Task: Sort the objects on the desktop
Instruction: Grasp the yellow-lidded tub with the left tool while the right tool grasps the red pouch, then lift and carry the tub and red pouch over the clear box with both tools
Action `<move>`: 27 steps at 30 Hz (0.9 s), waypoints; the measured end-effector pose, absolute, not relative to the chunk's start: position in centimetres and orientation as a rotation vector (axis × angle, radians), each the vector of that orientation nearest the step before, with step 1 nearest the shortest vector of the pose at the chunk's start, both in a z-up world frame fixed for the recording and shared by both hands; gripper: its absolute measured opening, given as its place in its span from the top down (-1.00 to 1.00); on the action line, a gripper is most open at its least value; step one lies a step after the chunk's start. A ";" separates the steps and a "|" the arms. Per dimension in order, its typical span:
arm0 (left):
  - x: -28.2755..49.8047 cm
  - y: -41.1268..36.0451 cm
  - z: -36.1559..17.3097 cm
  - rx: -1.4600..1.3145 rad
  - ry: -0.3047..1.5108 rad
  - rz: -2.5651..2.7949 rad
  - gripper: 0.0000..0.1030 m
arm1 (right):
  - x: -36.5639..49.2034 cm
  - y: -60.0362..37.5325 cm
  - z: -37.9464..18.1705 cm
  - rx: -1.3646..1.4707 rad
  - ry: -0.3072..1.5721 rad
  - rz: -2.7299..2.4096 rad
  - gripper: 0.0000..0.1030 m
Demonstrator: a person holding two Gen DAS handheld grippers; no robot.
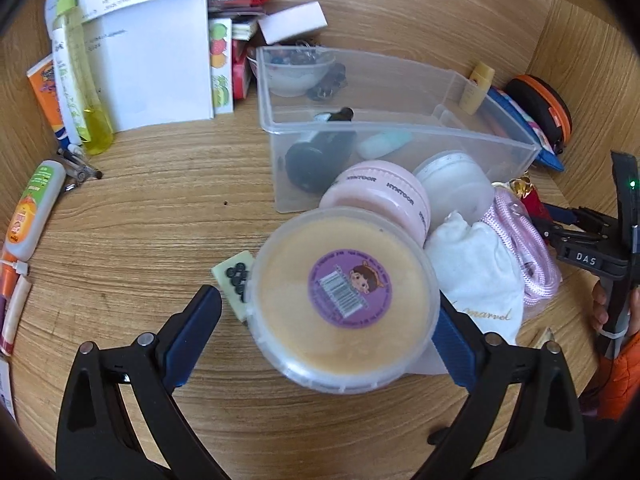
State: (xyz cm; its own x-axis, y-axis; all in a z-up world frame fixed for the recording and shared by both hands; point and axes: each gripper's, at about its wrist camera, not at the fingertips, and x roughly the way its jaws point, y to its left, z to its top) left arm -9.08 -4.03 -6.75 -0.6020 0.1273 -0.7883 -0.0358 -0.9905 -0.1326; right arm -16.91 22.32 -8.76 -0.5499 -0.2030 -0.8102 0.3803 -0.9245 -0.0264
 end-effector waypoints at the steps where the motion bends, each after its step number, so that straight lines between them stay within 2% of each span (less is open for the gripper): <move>1: -8.9 -4.2 -6.5 -1.344 -0.159 2.737 -0.93 | -16.7 22.3 -8.7 1.255 0.290 -2.490 0.07; 4: -8.4 -4.8 -6.1 -1.311 -0.189 2.739 -0.93 | -16.2 21.8 -8.5 1.222 0.328 -2.488 0.34; 9: -8.3 -4.3 -6.1 -1.284 -0.146 2.781 -0.91 | -15.7 21.1 -8.3 1.185 0.374 -2.513 0.46; 13: -8.7 -4.0 -6.1 -1.282 -0.144 2.784 -0.76 | -15.3 21.4 -7.7 1.168 0.358 -2.530 0.48; 18: -9.1 -3.4 -6.4 -1.282 -0.167 2.757 -0.37 | -14.5 22.3 -6.2 1.133 0.313 -2.548 0.48; 27: -8.6 -3.5 -6.8 -1.239 -0.181 2.820 -0.31 | -12.5 22.1 -2.4 0.982 0.276 -2.579 0.48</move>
State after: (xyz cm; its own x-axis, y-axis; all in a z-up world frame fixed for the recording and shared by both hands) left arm -8.56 -3.51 -6.84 -0.6764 0.0981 -0.7299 -0.0042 -0.9916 -0.1294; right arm -12.52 22.10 -2.45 -0.6905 -0.2670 -0.6723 0.4033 -0.9136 -0.0514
